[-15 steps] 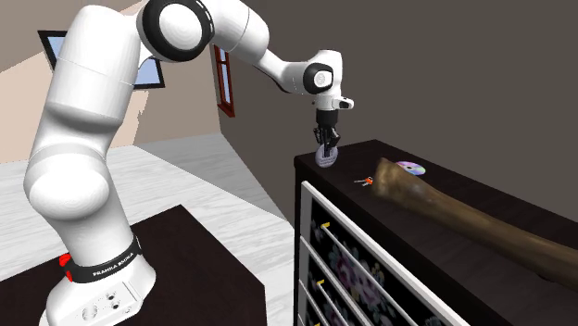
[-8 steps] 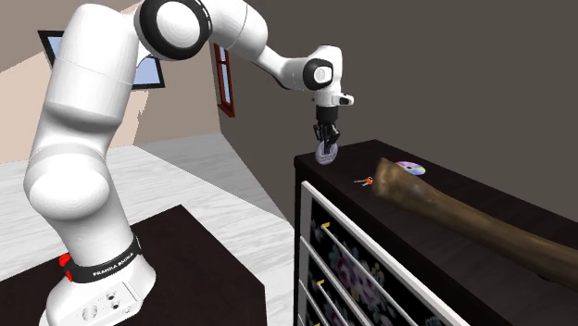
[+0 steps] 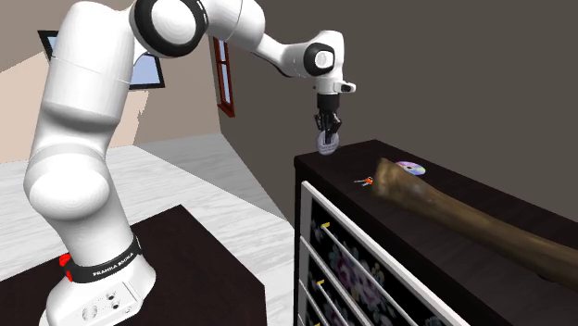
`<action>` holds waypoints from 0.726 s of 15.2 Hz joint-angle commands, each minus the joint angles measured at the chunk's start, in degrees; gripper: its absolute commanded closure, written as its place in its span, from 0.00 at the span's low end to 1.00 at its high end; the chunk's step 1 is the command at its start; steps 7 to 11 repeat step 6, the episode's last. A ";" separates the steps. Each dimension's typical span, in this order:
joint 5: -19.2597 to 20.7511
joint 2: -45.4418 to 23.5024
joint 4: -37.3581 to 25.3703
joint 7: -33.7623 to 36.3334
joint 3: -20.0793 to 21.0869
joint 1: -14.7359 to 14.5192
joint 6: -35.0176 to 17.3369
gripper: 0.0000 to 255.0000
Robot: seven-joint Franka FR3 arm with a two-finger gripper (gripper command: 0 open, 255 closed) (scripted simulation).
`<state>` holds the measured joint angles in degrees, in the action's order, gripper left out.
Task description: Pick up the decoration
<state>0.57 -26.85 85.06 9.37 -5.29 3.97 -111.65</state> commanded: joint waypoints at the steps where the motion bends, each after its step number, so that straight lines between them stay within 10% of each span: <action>1: 0.03 0.54 -0.88 -0.03 -0.02 -0.01 1.45 1.00; 11: 0.05 0.98 -2.65 -0.09 -0.04 0.00 3.65 1.00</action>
